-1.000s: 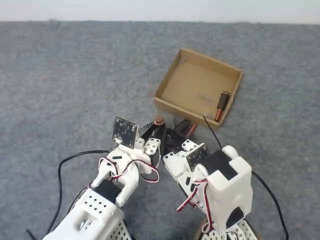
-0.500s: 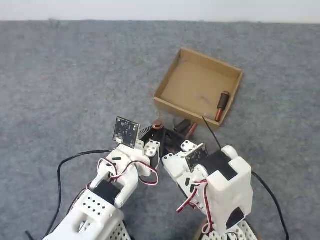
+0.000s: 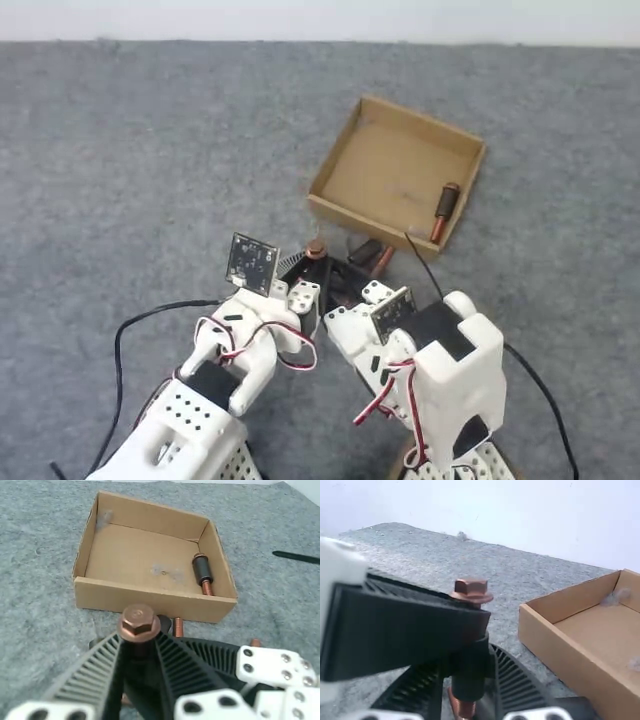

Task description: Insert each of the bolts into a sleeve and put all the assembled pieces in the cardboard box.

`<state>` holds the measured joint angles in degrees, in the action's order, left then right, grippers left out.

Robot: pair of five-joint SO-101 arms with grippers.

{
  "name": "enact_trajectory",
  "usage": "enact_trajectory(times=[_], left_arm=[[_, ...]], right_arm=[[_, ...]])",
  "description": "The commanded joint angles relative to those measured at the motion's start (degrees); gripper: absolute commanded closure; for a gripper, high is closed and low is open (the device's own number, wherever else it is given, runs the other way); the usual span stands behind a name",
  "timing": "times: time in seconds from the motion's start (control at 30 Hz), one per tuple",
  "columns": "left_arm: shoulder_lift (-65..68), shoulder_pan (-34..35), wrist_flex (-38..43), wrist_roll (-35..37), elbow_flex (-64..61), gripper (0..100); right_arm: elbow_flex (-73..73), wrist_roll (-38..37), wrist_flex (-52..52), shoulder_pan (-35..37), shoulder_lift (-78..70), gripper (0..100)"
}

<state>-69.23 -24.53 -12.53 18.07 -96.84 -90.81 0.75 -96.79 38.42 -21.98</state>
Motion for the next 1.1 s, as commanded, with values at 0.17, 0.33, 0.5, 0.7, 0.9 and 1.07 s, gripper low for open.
enact_trajectory(times=[0.17, 0.33, 0.5, 0.7, 0.9, 1.07], left_arm=[[-0.4, 0.4, -1.8, 4.7, 0.4, 79], [-0.5, 0.0, -2.6, 4.7, 0.4, 80], [-0.6, 0.0, -2.5, 4.9, 0.7, 80], [-0.6, 0.4, -2.5, 5.0, 2.9, 80], [-0.7, 0.4, -2.5, 5.0, 4.4, 80], [-6.7, 4.0, -2.8, 5.0, 4.3, 80]], right_arm=[[-1.8, -0.8, -1.6, -1.3, 2.9, 99.2], [-1.8, -0.8, -1.5, -1.4, 2.9, 99.2], [-1.6, -0.8, -1.4, -1.4, 2.6, 99.2], [-1.6, -0.8, -1.2, -1.4, 2.5, 99.2], [-1.6, -0.8, -1.1, -1.4, 2.5, 99.2], [-1.6, -0.8, -1.0, -1.4, 2.4, 99.2]])
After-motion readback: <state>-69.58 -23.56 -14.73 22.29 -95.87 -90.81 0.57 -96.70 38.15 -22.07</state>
